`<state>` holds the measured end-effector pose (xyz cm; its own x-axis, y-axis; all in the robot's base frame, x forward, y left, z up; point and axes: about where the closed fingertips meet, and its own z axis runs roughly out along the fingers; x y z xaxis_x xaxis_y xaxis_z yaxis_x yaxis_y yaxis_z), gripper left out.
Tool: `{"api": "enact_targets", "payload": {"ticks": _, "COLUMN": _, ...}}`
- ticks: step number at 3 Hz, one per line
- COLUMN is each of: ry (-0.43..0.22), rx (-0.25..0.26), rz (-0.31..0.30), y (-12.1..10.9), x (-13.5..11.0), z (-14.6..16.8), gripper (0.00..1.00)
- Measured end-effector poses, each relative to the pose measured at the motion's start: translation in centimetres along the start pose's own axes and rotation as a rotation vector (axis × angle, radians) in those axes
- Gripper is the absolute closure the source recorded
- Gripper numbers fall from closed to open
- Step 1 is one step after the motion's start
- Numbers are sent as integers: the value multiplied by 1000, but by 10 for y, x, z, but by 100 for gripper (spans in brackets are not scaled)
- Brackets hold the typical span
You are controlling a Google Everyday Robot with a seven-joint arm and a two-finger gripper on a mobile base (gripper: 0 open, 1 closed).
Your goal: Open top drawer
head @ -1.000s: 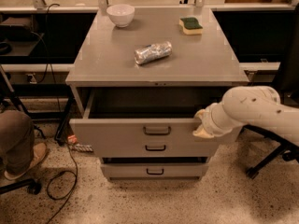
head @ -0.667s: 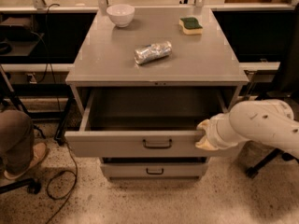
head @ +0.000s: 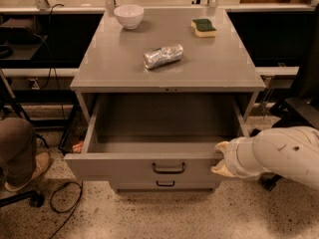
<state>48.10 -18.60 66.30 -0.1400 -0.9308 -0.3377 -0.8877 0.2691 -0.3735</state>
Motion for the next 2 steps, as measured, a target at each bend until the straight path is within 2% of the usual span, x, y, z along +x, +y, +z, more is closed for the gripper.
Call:
{"api": "enact_targets", "payload": {"ticks": 1, "ry": -26, "rx": 12, "rz": 16, "y": 21, "x": 0, "z": -11, "gripper": 100}}
{"api": "enact_targets", "payload": {"ticks": 2, "ry": -31, "rx": 10, "rz": 18, "y": 27, "x": 0, "z": -14, "gripper": 100}}
